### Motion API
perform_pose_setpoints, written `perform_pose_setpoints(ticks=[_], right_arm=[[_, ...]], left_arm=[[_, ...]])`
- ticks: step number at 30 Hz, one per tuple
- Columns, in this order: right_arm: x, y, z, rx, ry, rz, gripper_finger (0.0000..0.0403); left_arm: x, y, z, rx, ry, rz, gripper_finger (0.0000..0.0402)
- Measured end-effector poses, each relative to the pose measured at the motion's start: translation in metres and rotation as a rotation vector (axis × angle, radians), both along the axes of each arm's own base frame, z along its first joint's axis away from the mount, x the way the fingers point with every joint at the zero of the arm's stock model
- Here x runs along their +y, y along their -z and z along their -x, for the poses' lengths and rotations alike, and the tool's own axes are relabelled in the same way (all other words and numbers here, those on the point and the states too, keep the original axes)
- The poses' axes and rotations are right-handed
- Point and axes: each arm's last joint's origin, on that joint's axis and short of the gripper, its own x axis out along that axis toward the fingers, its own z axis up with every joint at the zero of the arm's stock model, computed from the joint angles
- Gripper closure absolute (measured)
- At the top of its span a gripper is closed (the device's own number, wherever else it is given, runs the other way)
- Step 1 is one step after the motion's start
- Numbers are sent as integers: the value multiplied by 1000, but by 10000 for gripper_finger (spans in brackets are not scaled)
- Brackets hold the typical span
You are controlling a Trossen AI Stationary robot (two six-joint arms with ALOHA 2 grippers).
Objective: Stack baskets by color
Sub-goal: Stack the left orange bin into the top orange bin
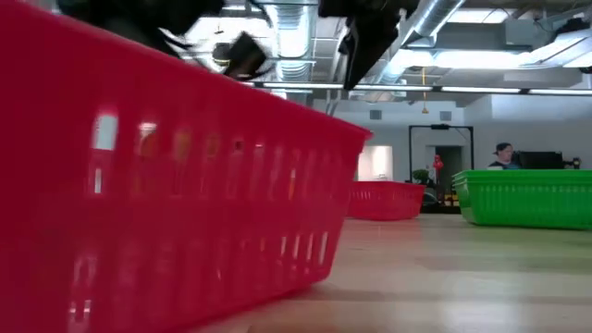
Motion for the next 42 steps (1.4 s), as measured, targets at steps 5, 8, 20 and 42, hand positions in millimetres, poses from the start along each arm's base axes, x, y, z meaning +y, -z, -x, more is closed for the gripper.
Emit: perform_pose_setpoints(ticks=[5, 8, 20, 42], right_arm=[[-1, -17, 15, -30, 31, -11, 259], [-1, -27, 26, -31, 36, -12, 255], [2, -50, 56, -46, 113, -79, 186], [17, 52, -56, -120, -430, -32, 175]], left_arm=[[25, -10, -37, -124, 124, -27, 308], [34, -16, -54, -159, 218, -35, 304], [48, -86, -68, -265, 522, -55, 182], [40, -201, 104, -46, 237, -291, 183]])
